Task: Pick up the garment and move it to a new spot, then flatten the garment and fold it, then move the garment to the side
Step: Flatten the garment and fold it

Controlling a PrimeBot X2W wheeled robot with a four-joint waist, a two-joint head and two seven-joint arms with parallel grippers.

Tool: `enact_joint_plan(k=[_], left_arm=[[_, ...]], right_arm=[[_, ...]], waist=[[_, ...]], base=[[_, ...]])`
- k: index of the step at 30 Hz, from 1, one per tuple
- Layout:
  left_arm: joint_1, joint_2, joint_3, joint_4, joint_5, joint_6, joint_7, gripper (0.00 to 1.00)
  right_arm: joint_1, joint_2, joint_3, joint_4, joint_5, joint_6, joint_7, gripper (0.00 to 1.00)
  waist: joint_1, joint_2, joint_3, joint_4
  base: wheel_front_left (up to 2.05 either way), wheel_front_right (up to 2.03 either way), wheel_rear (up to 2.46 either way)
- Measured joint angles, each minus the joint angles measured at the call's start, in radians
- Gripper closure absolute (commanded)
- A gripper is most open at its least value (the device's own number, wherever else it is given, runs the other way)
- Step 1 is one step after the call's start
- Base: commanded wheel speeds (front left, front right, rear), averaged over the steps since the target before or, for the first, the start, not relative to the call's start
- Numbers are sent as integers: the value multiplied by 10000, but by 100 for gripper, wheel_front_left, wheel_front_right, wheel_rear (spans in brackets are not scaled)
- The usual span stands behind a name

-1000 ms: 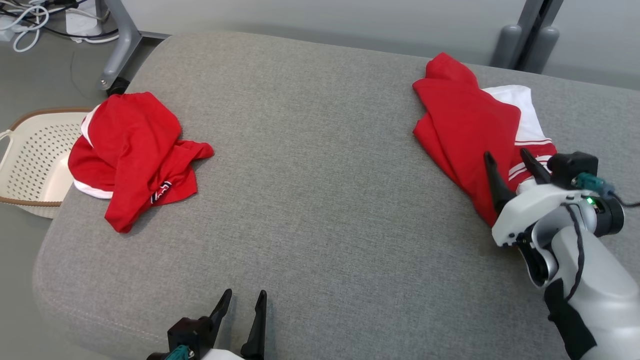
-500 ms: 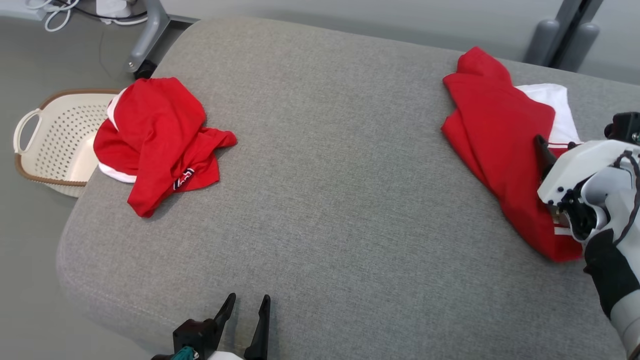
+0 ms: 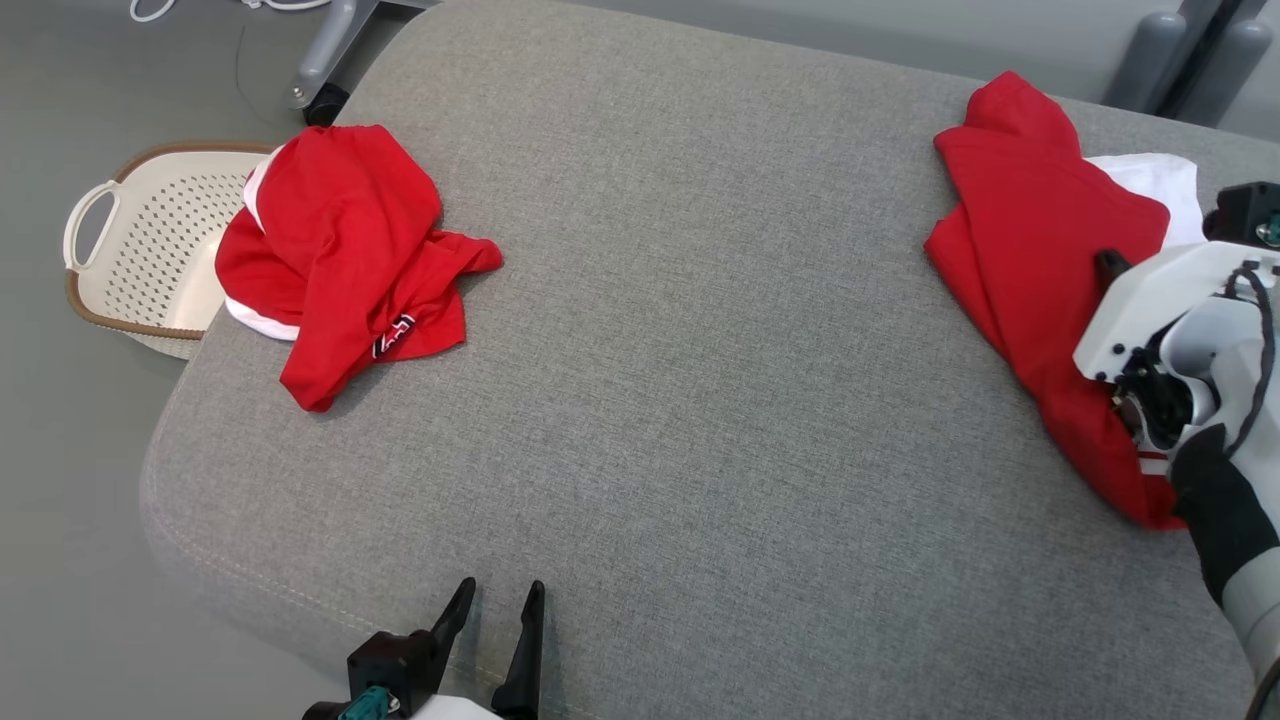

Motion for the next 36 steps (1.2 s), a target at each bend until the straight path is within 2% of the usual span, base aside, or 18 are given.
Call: enact_joint_plan(k=[10, 15, 16, 17, 18, 22, 26, 28, 33, 36], left_arm=[[4, -2, 100, -19, -12, 31, 0, 0], [18, 0, 234, -102, 23, 31, 0, 0], [26, 2, 299, -163, 86, 31, 0, 0], [28, -6, 372, -247, 123, 35, 0, 0], [43, -6, 454, -347, 194, 46, 0, 0], [251, -6, 802, -648, 506, 105, 0, 0], [295, -4, 1181, -890, 731, 104, 0, 0], [298, -4, 1338, -968, 899, 102, 0, 0], [476, 2, 1829, -1028, 1189, 21, 0, 0], [578, -2, 2010, -1003, 1258, -13, 0, 0]], right_arm=[[66, 416, 953, -1139, 468, -2, -623, 100], [547, 947, 2345, -2725, 1151, 0, -1043, 100], [697, 970, 2727, -3154, 1300, 0, -1239, 94], [850, 940, 3106, -3561, 1373, 0, -1490, 56], [1020, 867, 3453, -3933, 1400, 0, -1848, 0], [1850, 506, 4155, -4709, 1346, 0, -2832, 0], [2670, 355, 3967, -5089, 828, 2, -3087, 0], [3185, 385, 3423, -5304, 702, 0, -3104, 0], [5125, 573, 1517, -6525, -533, 0, -3131, 0], [6124, 727, 857, -6924, -1139, 0, -3131, 0]], waist=[[0, 0, -220, -279], [0, 0, -454, -462], [0, 0, -520, -503], [0, 0, -594, -547], [0, 0, -681, -600], [0, 0, -1085, -920], [0, 0, -1465, -1458], [0, 0, -1632, -1759], [0, 0, -2037, -2738], [0, 0, -2192, -3212]], base=[[0, 0, 0], [0, 0, 0], [0, 0, 0], [0, 0, 0], [0, 0, 0], [0, 0, 0], [0, 0, 0], [0, 0, 0], [0, 0, 0], [0, 0, 0]])
